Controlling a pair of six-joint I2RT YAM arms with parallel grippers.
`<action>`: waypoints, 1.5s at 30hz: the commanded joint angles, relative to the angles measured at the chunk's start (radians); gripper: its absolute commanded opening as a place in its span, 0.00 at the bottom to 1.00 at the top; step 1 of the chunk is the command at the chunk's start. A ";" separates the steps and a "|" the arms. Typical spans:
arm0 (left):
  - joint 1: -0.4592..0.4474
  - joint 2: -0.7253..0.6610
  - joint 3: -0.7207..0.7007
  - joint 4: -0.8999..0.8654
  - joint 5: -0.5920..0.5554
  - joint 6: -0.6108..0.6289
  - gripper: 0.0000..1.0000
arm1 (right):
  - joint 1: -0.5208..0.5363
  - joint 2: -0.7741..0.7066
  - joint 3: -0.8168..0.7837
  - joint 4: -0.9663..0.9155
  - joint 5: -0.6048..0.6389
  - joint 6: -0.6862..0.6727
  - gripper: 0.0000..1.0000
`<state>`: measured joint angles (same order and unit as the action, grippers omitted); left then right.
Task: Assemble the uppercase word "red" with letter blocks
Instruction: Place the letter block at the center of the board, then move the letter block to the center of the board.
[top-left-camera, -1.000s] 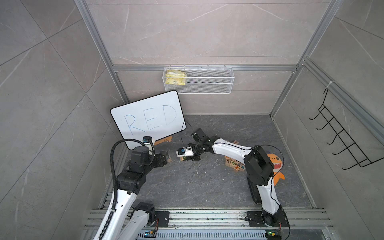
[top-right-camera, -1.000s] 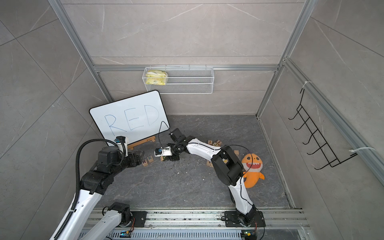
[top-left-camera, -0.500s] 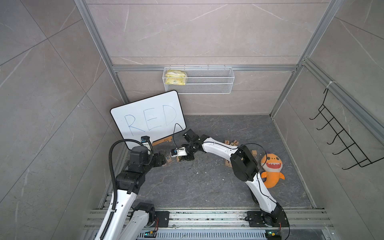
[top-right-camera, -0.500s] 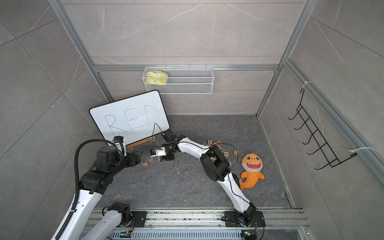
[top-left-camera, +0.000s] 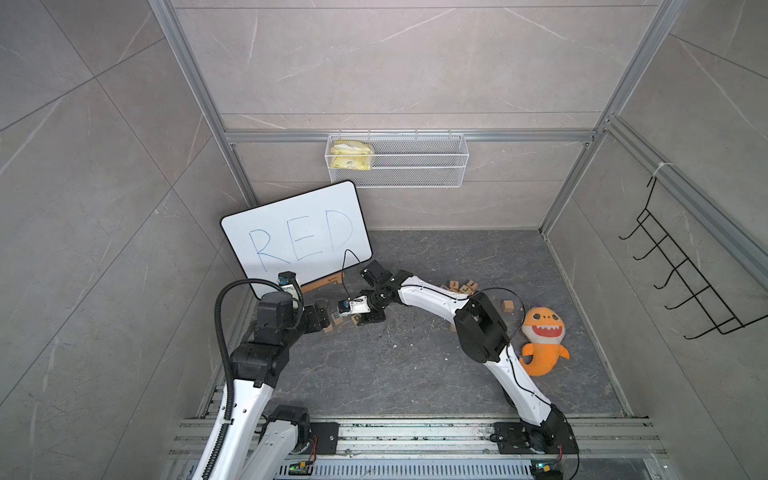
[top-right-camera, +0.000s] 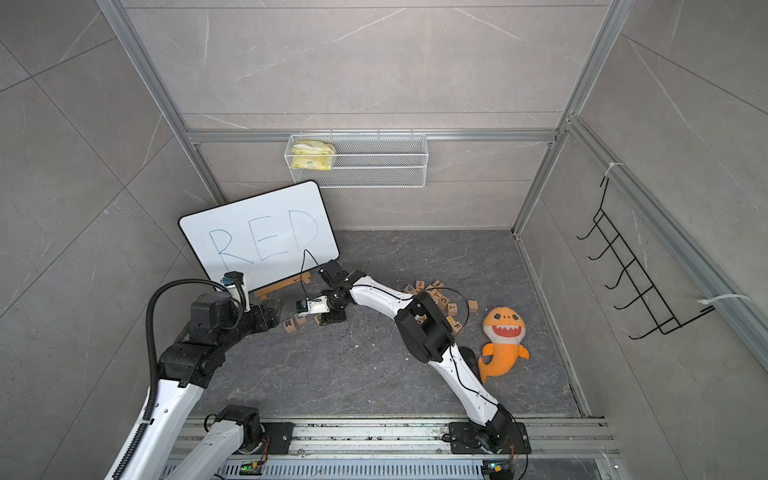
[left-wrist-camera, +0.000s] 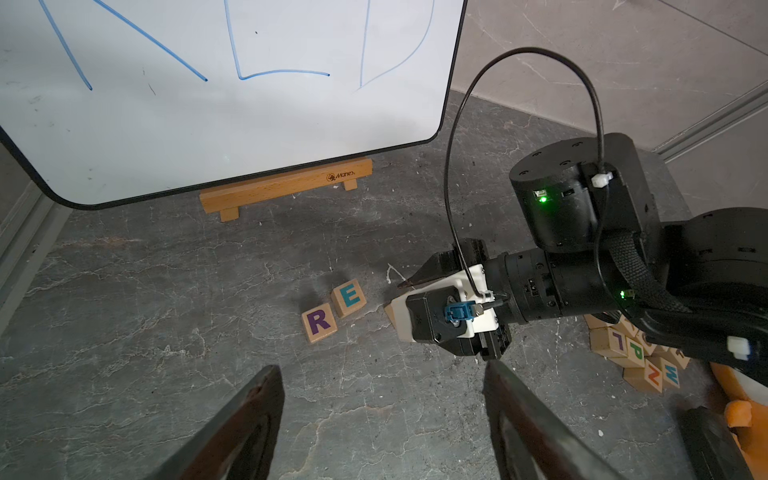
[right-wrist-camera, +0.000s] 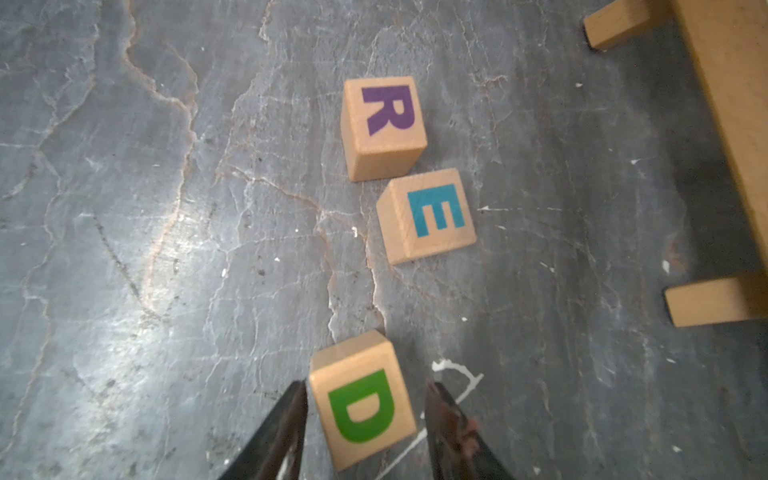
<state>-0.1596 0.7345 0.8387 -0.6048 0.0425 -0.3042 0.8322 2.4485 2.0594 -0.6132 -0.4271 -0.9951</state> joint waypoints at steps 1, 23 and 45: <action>0.007 -0.012 0.002 0.027 0.022 -0.006 0.79 | 0.008 0.006 0.020 -0.003 0.022 0.017 0.49; 0.026 -0.034 -0.008 0.048 0.051 -0.020 0.80 | -0.014 -0.796 -0.983 0.959 0.163 1.147 0.70; 0.026 -0.006 -0.011 0.052 0.077 -0.029 0.80 | 0.132 -0.325 -0.790 0.814 0.426 2.043 0.00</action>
<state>-0.1394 0.7277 0.8249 -0.5892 0.0910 -0.3199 0.9672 2.0975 1.2072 0.2161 -0.0357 0.9958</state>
